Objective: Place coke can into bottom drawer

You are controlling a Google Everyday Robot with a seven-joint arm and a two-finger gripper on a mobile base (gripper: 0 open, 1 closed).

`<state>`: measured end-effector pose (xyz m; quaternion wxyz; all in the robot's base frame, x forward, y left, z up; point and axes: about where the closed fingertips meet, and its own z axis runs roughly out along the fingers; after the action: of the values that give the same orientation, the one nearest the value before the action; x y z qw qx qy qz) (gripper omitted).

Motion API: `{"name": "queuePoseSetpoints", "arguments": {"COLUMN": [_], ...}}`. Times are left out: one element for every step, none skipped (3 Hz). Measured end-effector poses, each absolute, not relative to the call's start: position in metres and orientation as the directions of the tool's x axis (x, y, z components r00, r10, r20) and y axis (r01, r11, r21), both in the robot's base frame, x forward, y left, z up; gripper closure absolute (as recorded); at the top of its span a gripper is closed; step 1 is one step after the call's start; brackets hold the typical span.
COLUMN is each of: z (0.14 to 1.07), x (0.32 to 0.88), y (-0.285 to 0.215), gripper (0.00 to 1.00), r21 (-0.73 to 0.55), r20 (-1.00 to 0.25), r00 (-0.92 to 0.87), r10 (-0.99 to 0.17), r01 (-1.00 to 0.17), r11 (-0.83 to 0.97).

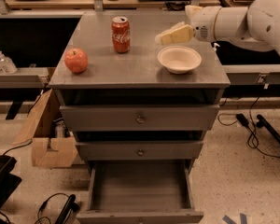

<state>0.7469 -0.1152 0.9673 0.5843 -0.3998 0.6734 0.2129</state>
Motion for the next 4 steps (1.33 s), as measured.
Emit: {"name": "queuePoseSetpoints", "arguments": {"z": [0.964,0.977,0.955,0.922], "x": [0.788,0.794,0.795,0.801], "y": [-0.085,-0.080,-0.065,-0.038], "gripper": [0.00,0.00,0.00,0.00], "r21": [-0.170,-0.182,-0.127,-0.085], "r20": [-0.968,-0.970,-0.978,-0.975], "r00": [0.029,0.051,0.006,-0.048], "r10": [-0.247,-0.237,-0.208,-0.216], "r01": [-0.803,-0.800,-0.810,-0.821], "r11": [0.571,0.571,0.573,0.564]}}
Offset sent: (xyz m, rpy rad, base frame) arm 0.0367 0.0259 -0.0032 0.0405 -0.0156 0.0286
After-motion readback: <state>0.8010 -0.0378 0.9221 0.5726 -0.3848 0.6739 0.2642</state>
